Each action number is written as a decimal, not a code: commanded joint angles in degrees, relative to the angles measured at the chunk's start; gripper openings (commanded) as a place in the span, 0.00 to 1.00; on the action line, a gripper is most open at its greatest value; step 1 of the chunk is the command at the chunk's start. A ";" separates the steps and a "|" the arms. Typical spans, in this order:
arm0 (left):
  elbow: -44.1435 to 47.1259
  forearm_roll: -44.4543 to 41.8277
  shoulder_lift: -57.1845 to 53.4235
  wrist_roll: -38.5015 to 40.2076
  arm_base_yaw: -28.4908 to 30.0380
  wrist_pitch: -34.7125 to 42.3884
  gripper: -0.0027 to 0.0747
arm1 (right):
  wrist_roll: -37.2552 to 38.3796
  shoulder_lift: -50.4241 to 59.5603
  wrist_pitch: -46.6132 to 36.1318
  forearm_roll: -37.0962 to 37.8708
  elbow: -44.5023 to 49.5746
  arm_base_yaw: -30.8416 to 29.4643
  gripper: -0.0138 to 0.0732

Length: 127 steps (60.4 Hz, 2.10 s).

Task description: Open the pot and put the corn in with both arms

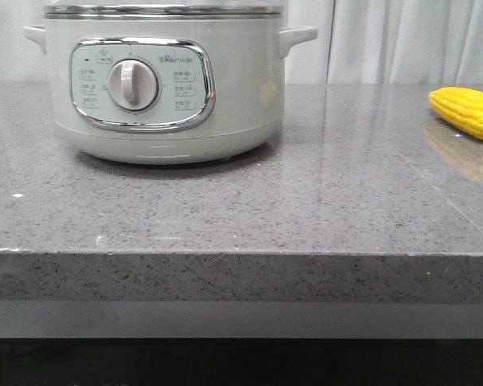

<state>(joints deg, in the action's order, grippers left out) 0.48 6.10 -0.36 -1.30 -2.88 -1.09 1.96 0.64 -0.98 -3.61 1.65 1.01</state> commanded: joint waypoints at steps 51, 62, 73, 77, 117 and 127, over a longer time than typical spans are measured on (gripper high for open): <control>0.53 -1.20 -0.88 -0.06 0.01 7.04 0.01 | -0.73 1.18 -2.33 0.40 -0.72 -0.31 0.02; -3.28 -0.93 -0.65 -0.06 0.01 6.58 0.01 | -0.68 1.18 -1.85 -0.58 -3.05 -0.31 0.02; -12.73 0.12 -0.65 -0.06 0.01 -1.06 0.01 | -0.73 0.74 3.91 -0.53 -11.94 -0.31 0.02; -16.91 0.24 -0.54 -0.06 0.01 -4.30 0.01 | -0.73 -0.34 7.07 -0.38 -16.12 -0.31 0.02; -42.32 0.24 25.49 -0.06 0.01 -22.94 0.01 | -0.73 -26.73 28.73 0.42 -40.30 -0.31 0.02; -42.24 0.24 29.29 -0.06 0.01 -22.83 0.01 | -0.73 -28.91 28.60 0.42 -40.28 -0.31 0.02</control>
<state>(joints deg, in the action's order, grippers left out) -40.02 5.83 26.60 -1.30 -2.88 -28.30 1.77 -26.76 31.69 -3.62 -37.00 1.01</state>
